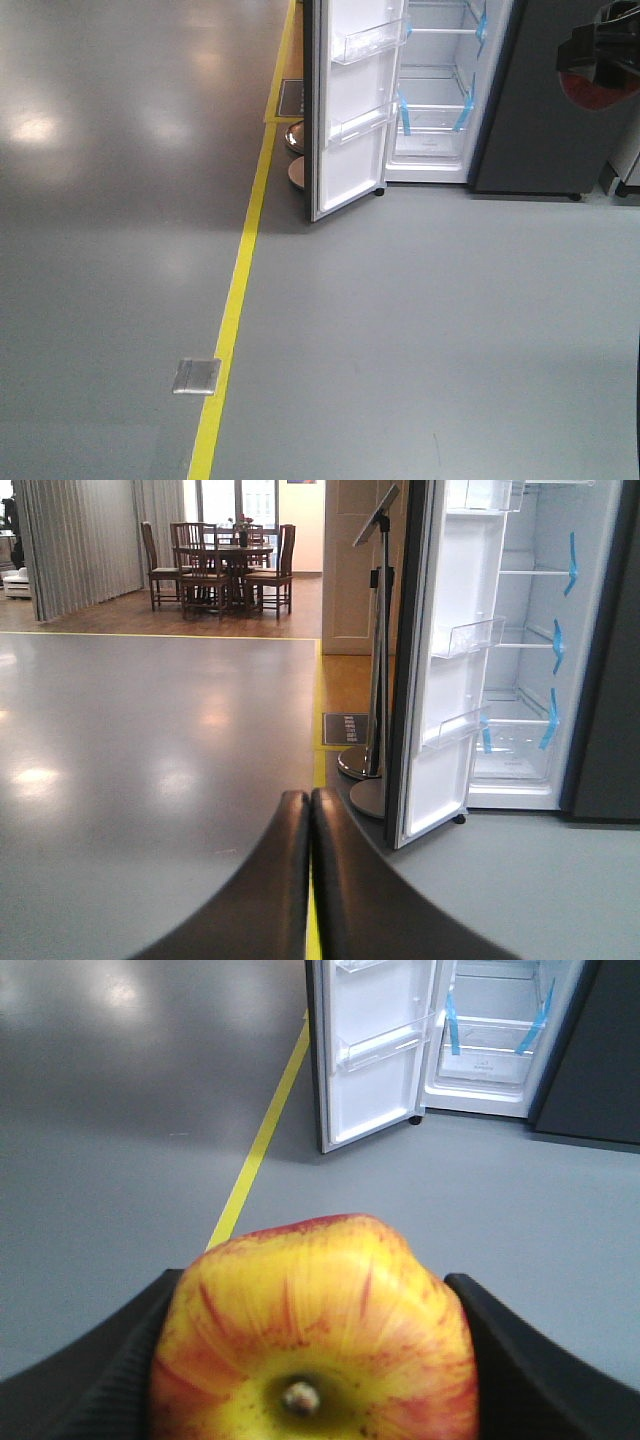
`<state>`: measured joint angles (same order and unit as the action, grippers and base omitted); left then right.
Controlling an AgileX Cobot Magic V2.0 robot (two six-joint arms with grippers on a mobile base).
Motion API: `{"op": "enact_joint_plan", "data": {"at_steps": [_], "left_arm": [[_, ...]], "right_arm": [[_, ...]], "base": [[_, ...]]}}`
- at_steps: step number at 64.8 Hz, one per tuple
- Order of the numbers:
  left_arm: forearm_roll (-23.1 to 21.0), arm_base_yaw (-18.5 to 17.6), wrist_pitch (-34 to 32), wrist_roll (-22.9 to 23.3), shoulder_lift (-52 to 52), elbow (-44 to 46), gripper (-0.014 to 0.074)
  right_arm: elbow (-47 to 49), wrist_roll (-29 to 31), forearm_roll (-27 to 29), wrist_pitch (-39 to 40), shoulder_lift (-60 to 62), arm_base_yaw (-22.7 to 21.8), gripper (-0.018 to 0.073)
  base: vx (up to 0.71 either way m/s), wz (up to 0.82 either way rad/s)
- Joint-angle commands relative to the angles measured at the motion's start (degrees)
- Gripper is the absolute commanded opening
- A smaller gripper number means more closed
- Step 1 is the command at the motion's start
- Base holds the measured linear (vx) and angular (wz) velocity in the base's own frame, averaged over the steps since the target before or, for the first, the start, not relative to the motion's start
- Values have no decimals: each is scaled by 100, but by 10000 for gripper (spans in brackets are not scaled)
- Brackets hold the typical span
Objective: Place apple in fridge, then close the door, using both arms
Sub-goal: 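Drive up to the open fridge door with the apple in the right gripper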
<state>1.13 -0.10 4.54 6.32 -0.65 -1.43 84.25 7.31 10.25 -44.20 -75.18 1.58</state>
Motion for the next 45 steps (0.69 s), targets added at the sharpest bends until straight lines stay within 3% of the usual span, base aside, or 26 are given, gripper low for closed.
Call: {"op": "enact_joint_plan", "data": {"at_steps": [1, 45], "left_arm": [[4, 16, -395, 45, -91, -158, -6], [4, 16, -395, 45, -91, -158, -6]], "right_arm": [[183, -6, 54, 431, 166, -24, -8], [183, -6, 54, 431, 166, -24, -8]], "base": [[27, -4], [26, -6]]}}
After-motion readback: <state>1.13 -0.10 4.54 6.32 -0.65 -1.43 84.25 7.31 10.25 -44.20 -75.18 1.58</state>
